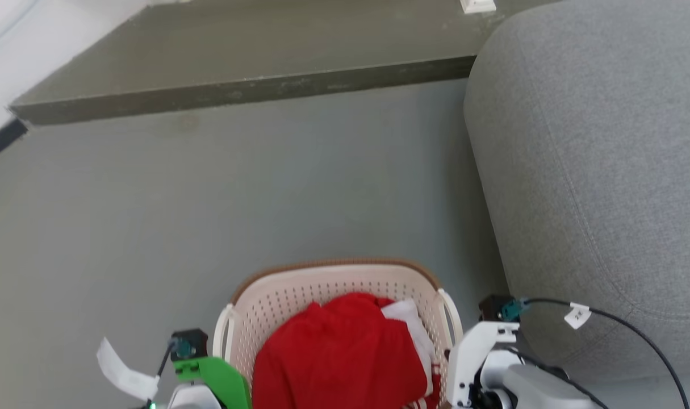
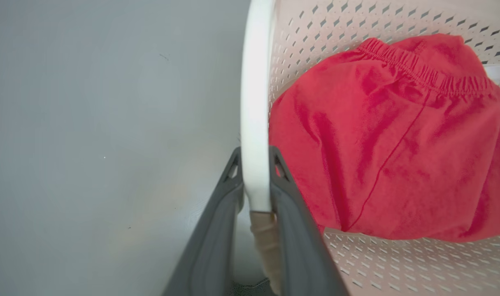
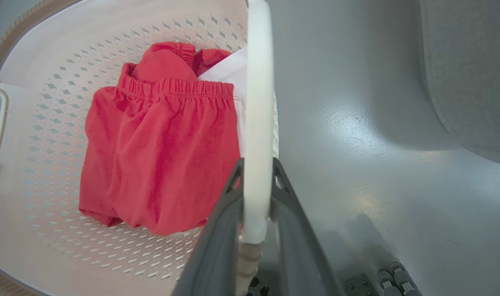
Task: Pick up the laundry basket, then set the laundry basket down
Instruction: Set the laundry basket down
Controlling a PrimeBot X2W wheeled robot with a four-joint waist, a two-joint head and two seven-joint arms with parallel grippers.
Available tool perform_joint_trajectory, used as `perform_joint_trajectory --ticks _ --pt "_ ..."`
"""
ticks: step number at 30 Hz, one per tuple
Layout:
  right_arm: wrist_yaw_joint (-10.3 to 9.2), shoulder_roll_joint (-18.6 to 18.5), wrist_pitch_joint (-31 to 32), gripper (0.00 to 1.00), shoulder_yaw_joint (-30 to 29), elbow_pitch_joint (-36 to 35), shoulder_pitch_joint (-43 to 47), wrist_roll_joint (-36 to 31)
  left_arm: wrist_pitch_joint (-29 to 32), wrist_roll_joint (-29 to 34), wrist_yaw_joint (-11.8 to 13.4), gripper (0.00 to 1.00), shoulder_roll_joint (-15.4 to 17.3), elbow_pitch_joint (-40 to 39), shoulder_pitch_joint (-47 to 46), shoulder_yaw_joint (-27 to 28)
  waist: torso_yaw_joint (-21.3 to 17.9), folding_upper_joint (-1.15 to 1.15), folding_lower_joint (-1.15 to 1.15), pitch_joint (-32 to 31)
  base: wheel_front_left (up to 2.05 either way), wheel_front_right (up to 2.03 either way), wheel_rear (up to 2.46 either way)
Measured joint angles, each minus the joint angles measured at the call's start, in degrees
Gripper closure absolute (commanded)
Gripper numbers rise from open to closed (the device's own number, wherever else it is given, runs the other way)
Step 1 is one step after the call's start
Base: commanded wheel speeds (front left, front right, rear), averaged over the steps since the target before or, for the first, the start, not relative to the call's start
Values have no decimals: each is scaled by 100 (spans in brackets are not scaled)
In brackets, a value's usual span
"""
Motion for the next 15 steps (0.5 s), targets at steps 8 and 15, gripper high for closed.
perform_joint_trajectory --ticks 8,15 --pt "0 -16 -102 100 10 18 -634 9 -78 0 43 100 18 -60 -554 54 -17 0 0 362 0 0 0" --pt "0 -45 -202 100 -49 88 -1523 -73 -212 27 76 100 43 -112 -1268 118 -32 0 0 879 0 0 0"
